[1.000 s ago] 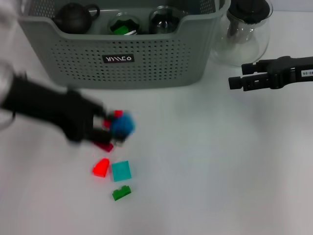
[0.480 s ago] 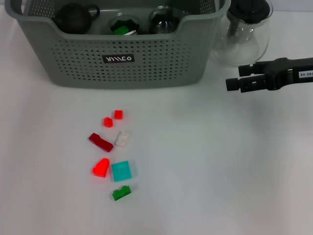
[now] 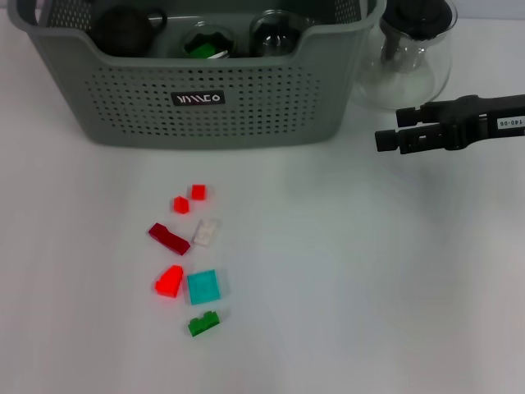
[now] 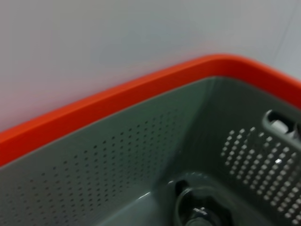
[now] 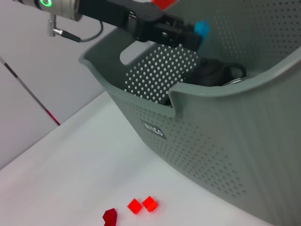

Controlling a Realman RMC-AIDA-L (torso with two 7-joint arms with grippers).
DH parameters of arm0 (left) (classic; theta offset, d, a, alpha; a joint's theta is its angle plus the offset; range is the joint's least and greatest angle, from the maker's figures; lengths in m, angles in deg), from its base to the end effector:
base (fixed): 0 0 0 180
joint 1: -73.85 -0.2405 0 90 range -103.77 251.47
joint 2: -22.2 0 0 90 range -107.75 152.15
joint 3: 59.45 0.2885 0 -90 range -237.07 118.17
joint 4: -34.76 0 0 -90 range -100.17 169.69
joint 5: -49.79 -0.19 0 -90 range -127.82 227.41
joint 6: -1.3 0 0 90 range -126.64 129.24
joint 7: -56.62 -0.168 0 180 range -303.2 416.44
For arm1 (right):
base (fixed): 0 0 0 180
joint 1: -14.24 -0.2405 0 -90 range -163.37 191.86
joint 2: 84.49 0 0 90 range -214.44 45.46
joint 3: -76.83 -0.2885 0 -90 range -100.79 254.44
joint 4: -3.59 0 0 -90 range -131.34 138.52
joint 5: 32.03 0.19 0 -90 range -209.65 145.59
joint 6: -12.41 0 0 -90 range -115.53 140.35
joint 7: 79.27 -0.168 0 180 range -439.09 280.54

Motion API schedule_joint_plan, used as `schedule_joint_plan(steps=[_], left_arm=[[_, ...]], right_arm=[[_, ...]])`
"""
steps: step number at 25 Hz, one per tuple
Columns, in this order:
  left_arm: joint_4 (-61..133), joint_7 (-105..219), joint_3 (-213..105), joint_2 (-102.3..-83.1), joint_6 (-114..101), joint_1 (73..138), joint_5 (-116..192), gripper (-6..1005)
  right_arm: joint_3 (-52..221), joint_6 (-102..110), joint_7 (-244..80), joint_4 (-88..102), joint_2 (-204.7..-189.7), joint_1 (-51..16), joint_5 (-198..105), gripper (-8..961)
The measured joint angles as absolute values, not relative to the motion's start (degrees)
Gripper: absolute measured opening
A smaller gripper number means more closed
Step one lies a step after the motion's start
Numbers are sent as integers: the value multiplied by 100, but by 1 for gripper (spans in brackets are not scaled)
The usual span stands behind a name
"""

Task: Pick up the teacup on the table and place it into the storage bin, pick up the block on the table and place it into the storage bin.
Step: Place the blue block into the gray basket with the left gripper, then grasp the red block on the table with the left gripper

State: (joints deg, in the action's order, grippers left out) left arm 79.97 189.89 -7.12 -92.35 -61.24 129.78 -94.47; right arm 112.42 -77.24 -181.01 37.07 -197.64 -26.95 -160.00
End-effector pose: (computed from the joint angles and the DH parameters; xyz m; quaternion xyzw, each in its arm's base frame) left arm -0.1730 0.4985 0.0021 -0.8941 -0.3332 -0.0215 0.2987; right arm 0.2529 0.3792 -0.0145 -0.9222 0.3446 0.1604 0.0711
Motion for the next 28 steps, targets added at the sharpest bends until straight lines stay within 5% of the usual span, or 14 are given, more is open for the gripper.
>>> schedule_joint_plan(steps=[7, 18, 28], left_arm=[[7925, 19002, -698, -9346, -5792, 12984, -9717, 418], [9347, 18376, -1562, -9347, -7473, 12442, -8305, 846], [11043, 16458, -2049, -9546, -11252, 11381, -6388, 838]], right_arm=[[11242, -7721, -18075, 3704, -19750, -2648, -16000, 942], [11242, -7740, -17992, 3707, -19752, -2628, -16000, 941], [11242, -7716, -17982, 3711, -19752, -2635, -15997, 941]])
